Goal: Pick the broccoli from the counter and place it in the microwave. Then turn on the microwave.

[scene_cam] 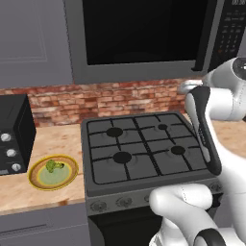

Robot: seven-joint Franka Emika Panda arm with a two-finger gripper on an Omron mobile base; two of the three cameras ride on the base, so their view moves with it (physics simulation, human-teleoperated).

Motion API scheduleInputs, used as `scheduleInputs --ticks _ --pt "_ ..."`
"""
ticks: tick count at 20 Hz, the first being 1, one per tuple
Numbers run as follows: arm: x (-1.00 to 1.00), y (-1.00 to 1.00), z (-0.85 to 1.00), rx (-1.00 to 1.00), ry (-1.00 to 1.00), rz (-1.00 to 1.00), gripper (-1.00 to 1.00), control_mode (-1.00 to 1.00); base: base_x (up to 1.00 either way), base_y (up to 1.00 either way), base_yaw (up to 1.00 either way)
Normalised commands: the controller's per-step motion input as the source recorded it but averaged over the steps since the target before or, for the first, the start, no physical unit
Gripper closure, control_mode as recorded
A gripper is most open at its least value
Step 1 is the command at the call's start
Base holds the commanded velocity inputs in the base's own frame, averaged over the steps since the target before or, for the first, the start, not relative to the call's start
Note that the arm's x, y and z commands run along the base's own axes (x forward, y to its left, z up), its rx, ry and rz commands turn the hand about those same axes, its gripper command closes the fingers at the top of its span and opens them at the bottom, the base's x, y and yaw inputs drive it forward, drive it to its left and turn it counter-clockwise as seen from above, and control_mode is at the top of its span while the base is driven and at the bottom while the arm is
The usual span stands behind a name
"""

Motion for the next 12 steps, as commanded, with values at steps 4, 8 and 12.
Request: scheduleInputs --ticks 4,8,12 --pt "0.03 -0.37 0.44 0.00 -0.20 -0.04 -1.00 -1.00 0.00 0.00 0.00" --pt "0.12 -0.26 0.37 0.00 -0.21 -0.01 -1.00 -1.00 0.00 0.00 0.00" --pt "0.23 -0.13 0.43 0.00 -0.20 0.00 -1.00 -1.00 0.00 0.00 0.00"
